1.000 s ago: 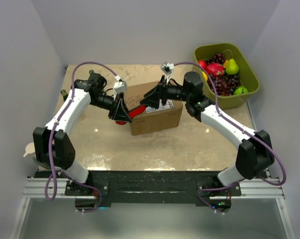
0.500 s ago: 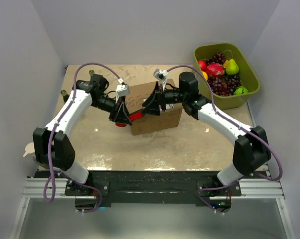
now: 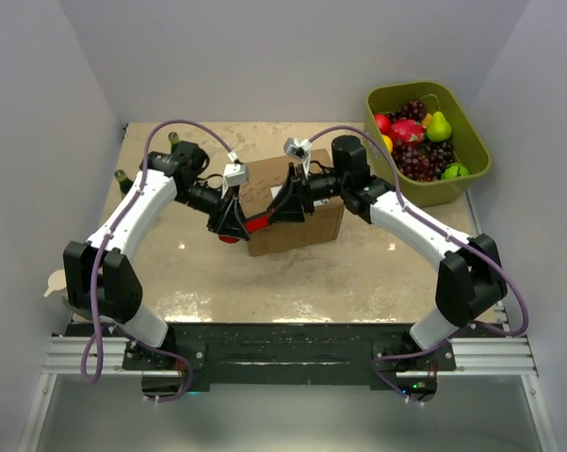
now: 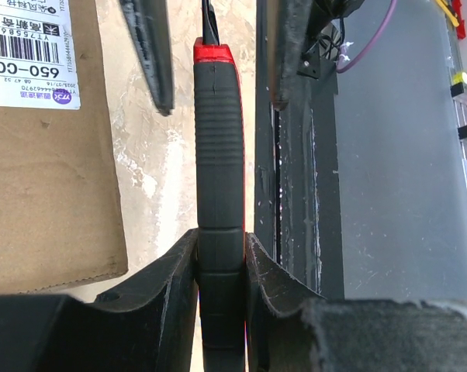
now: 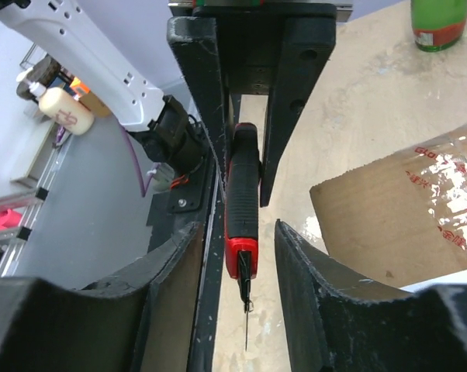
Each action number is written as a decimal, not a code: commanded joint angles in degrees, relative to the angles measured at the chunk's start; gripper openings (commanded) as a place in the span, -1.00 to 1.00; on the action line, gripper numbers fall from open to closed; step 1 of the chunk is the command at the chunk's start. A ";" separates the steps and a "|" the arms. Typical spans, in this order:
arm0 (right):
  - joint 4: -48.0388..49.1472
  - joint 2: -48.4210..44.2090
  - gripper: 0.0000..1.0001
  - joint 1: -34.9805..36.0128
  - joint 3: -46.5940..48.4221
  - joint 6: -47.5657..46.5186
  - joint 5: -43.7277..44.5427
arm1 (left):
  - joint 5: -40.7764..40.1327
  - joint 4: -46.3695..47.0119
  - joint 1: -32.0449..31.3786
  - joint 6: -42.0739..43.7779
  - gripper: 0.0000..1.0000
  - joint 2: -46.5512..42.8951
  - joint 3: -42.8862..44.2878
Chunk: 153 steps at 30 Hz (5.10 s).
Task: Unpack the express box
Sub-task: Cut the express box at the center of the board.
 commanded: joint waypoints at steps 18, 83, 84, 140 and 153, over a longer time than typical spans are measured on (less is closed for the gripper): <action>0.08 1.33 -0.72 2.39 2.39 -2.53 -6.70 | 0.39 1.95 -0.64 -1.57 -1.00 -1.15 2.71; -3.79 1.59 -1.00 -3.41 8.81 11.01 -6.36 | -4.45 142.23 1.47 -105.90 -0.23 -16.19 -47.30; -3.79 1.51 -1.00 -3.23 8.72 11.01 -6.10 | -4.19 142.58 1.47 -105.99 -0.27 -16.10 -46.95; -13.63 10.56 0.98 -10.61 27.10 -6.54 13.58 | 2.48 68.84 20.88 -85.77 -1.00 -25.59 -31.75; -10.05 6.78 0.97 -0.59 11.90 -24.95 46.28 | 7.85 57.23 37.07 -86.39 -1.00 -18.91 -32.18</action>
